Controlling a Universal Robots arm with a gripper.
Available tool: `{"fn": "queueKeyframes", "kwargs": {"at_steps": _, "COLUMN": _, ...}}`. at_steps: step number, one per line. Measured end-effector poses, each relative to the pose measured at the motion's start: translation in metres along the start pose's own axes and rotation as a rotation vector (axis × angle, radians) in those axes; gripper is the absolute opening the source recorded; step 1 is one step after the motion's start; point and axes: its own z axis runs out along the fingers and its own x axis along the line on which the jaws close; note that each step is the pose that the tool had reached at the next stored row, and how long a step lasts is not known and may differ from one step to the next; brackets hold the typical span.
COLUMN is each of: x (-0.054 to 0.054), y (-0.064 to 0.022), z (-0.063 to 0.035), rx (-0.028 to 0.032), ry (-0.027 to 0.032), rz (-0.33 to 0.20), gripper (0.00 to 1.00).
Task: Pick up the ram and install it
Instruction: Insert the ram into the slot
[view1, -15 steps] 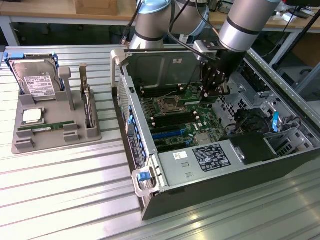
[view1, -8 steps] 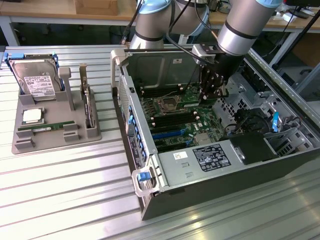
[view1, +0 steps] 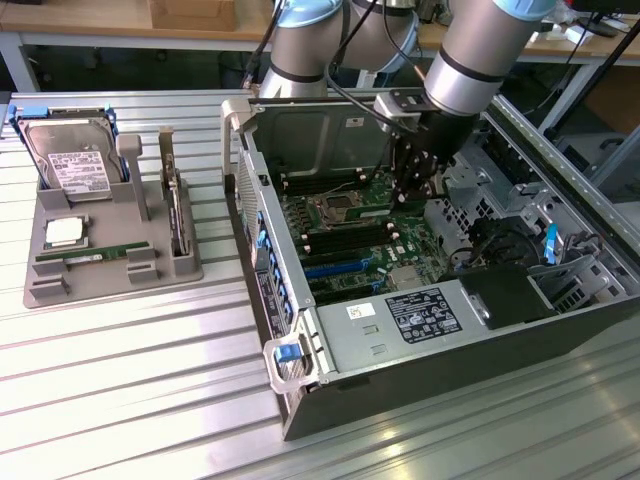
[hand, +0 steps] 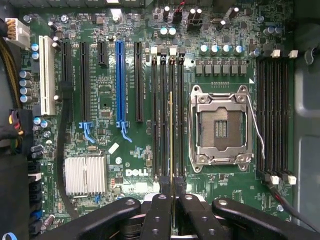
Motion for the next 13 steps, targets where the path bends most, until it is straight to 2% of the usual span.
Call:
{"fn": "queueKeyframes", "kwargs": {"at_steps": 5, "x": 0.0, "y": 0.0121, "z": 0.0031, "rx": 0.0, "ry": -0.0001, "rz": 0.0, "gripper": 0.12}}
{"fn": "queueKeyframes", "kwargs": {"at_steps": 13, "x": 0.009, "y": 0.0285, "z": 0.0168, "rx": -0.0001, "ry": 0.0, "rz": -0.001, "gripper": 0.12}}
